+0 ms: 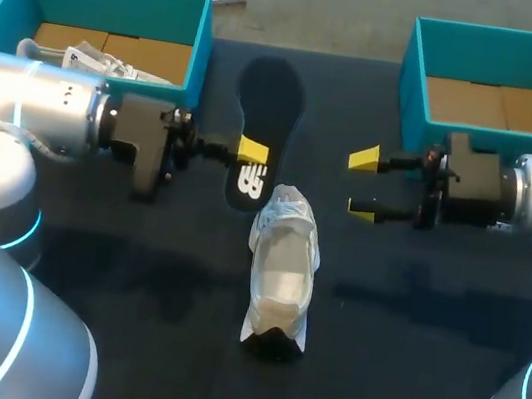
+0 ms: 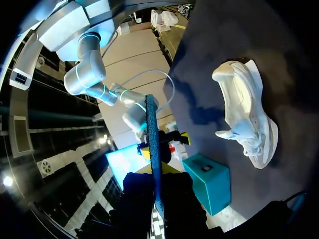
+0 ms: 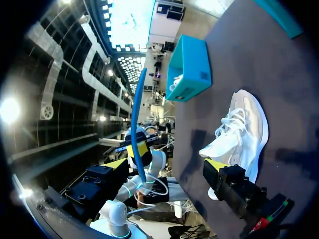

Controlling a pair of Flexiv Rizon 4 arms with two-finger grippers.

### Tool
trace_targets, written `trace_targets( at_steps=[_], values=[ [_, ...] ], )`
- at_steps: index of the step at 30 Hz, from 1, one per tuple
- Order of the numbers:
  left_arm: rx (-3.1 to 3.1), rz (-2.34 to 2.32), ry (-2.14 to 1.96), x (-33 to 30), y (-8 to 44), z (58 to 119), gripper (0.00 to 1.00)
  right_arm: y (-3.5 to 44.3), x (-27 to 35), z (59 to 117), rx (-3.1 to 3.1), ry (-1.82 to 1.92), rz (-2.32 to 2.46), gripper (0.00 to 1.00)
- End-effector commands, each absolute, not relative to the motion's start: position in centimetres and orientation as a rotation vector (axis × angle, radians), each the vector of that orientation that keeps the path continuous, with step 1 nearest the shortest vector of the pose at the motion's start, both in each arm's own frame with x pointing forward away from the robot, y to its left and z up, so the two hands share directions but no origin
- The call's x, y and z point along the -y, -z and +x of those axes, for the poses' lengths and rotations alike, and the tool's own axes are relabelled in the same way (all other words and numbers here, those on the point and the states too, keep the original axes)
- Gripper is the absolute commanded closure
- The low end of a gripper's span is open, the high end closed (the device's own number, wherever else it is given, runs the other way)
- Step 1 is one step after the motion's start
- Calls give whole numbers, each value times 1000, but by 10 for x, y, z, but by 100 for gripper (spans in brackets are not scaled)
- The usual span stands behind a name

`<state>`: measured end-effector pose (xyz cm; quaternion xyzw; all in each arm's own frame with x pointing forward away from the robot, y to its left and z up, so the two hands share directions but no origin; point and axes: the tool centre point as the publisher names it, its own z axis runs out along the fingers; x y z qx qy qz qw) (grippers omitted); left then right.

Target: Take the shoe out of the shoebox, open the shoe tongue, remove and reinsert the insole, then place the shoe into the shoebox

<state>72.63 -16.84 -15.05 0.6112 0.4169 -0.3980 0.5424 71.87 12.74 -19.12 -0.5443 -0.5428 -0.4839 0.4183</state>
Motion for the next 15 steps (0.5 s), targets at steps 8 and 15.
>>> trace_targets(
  at_steps=[8, 15],
  values=[
    [-988, 1455, 1004, 191, 165, 730, 100, 192, -129, 719, 1362, 1215, -1368, 0],
    [-988, 1455, 1004, 191, 165, 730, 100, 192, -129, 719, 1362, 1215, -1368, 0]
  ],
)
